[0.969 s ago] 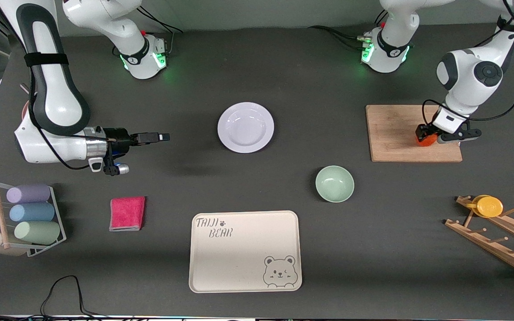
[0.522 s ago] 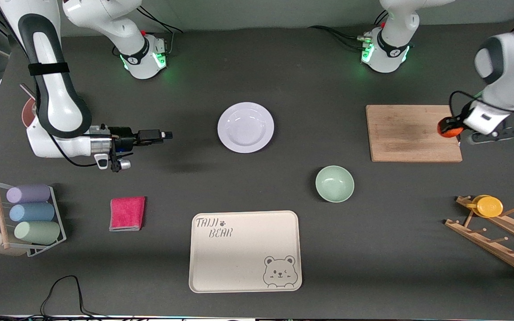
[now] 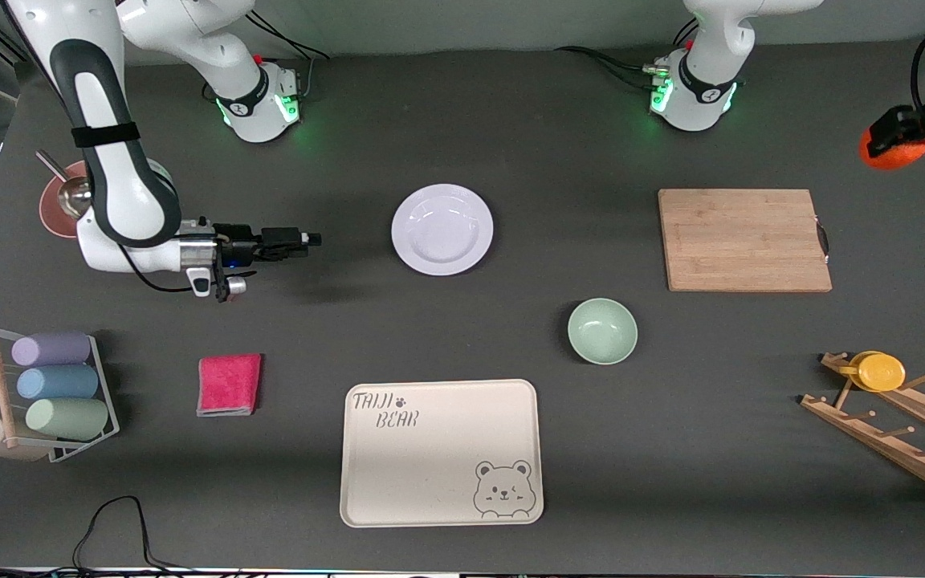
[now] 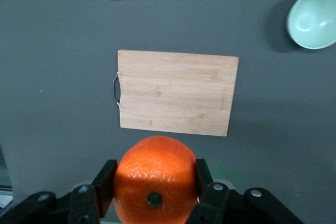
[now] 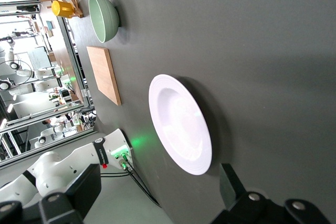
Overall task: Place orange and plate with both arms
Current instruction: 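Lift the orange with the left gripper and carry it over the plate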
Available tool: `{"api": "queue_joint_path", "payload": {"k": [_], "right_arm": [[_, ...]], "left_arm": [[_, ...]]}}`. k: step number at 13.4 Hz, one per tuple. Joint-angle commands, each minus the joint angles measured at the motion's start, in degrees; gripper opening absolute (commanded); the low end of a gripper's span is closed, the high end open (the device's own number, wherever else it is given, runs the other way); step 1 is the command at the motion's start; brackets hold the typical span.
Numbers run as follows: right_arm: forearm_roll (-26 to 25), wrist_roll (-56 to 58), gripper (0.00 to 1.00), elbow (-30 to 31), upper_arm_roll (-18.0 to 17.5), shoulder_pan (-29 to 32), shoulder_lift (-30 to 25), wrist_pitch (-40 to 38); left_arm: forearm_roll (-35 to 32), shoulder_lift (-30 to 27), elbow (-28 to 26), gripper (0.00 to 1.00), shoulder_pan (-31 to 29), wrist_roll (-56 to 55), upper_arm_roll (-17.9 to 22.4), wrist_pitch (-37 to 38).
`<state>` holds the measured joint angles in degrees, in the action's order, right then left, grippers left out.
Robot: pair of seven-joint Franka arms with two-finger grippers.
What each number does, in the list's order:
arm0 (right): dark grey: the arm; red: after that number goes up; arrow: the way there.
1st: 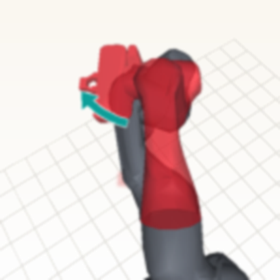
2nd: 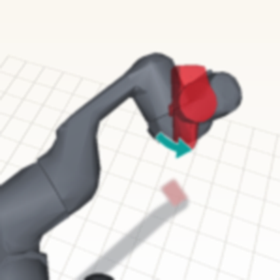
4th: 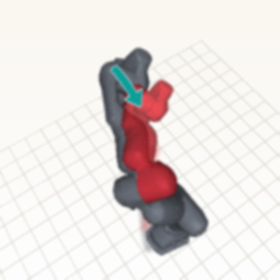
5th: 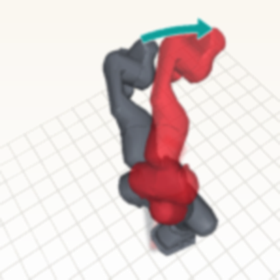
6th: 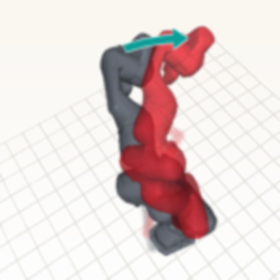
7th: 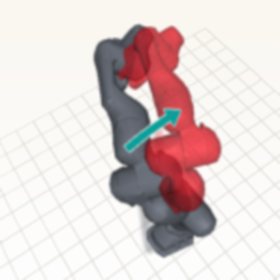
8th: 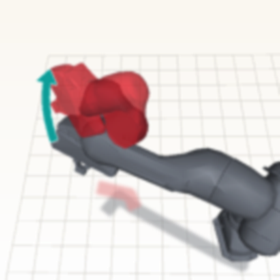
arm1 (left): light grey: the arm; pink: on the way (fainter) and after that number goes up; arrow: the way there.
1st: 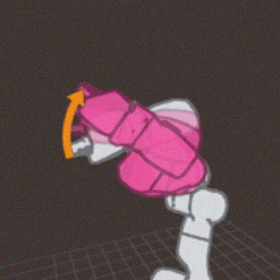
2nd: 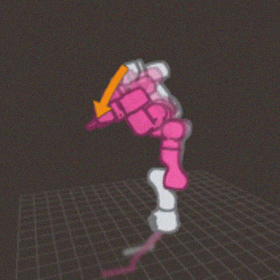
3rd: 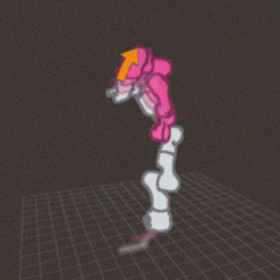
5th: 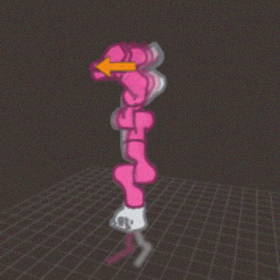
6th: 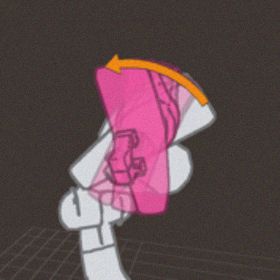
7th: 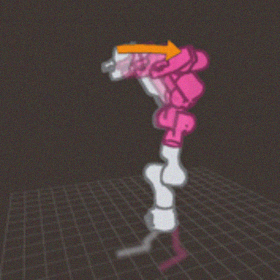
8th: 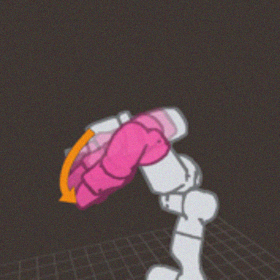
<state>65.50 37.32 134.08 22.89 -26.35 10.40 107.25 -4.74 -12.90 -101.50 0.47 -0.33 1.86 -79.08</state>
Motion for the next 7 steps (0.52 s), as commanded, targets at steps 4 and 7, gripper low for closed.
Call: {"api": "queue_joint_path", "payload": {"k": [4, 7], "right_arm": [[7.9, 6.6, 1.00, 5.3, 0.3, -4.9, -1.3, 4.7], [8.9, 6.8, 1.00, 5.7, 0.3, -5.1, -0.7, 4.9]], "left_arm": [[6.6, 4.9, 4.4, 0.00, 0.7, -20.6, -14.1, -0.6], [7.1, 12.7, 8.5, 0.00, 1.0, -39.3, -27.1, -4.9]]}}
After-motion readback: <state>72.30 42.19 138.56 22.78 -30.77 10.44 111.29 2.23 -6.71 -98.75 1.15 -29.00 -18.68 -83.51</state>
